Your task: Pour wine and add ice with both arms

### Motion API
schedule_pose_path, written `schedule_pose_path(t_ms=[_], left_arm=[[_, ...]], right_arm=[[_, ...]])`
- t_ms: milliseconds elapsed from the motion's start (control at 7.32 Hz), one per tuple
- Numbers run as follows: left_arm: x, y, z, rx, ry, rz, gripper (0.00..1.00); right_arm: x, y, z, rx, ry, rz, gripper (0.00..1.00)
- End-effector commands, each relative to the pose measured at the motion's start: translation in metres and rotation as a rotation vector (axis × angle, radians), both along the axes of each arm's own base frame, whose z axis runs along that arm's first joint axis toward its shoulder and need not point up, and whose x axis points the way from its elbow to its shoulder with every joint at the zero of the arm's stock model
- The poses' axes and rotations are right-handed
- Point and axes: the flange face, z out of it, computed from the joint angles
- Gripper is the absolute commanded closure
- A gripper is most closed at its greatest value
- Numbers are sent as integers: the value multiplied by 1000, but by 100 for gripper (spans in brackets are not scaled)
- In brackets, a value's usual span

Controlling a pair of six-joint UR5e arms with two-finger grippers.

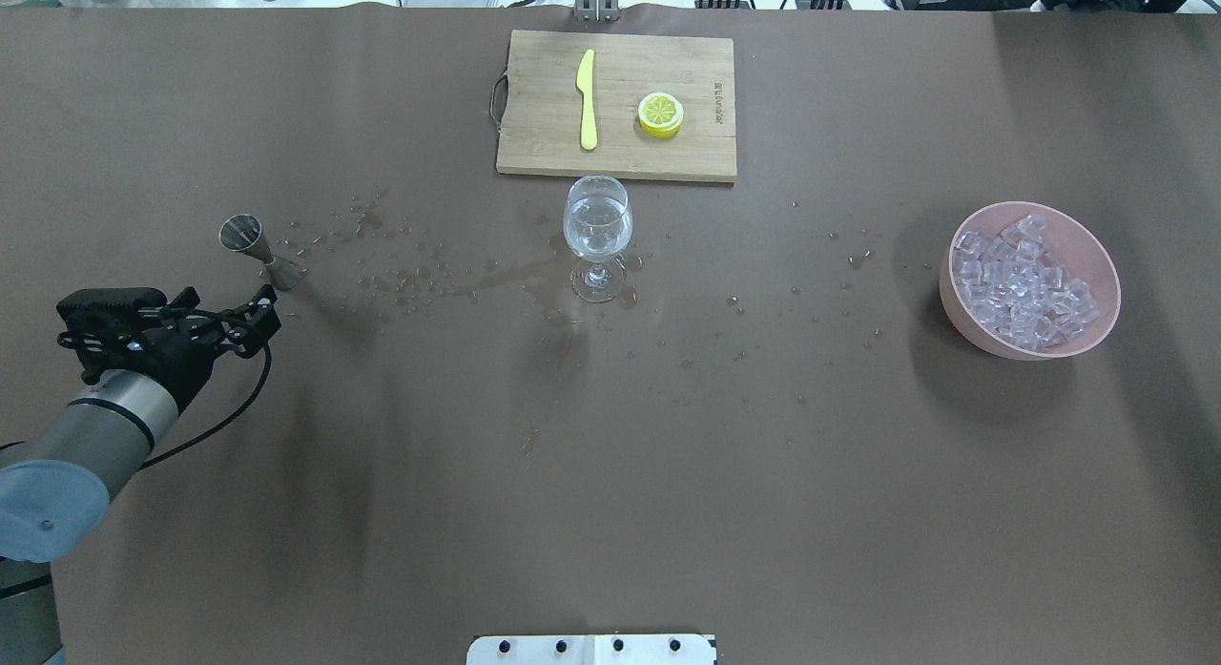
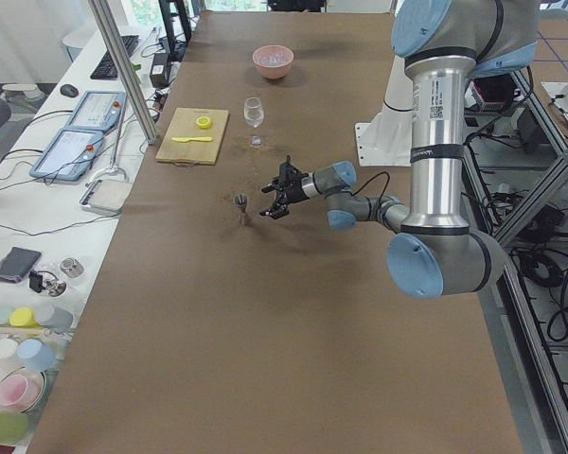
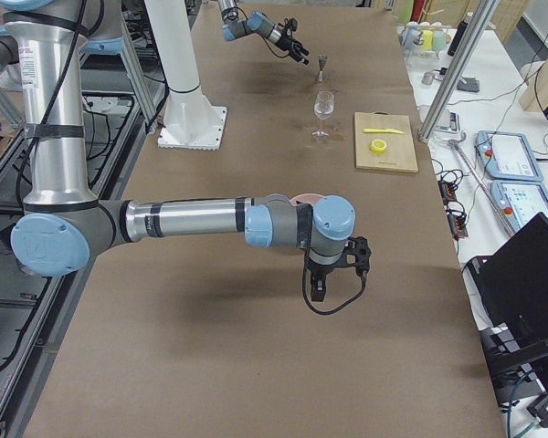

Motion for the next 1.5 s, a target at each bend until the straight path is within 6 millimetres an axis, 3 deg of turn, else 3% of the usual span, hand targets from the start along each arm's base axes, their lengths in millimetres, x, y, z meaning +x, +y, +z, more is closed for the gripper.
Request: schedule_pose_path(t_ms=[0,137,273,683,820,957,1230,1366], left_arm=[[-29,16,-52,-44,4,88,2],[-28,19,-72,-83,-13,148,2],[-48,-11,-77,-125,-44,180,2],[-144,-98,-63,-182,-269,390,2],[-178,-120,-58,-155,-340,434,2],[-199,-133,-49,-160,-359,437,2],[-216,-153,-11,-230,-384,425,2],[-226,-177,-4,-239,-358,488,2]], right_arm=[[0,-3,-5,9,-2,1,0],[-2,-6,-12,24,-4,-2,0],[-9,-8,-23,47,4,-17,0],[-27,-20,-49,90,0,-43,0],[-32,-23,-54,77,-3,-31,0],[-37,-27,-59,84,-7,-38,0],[-63,-46,-83,120,13,-69,0],[-84,-55,-101,104,17,-53,0]])
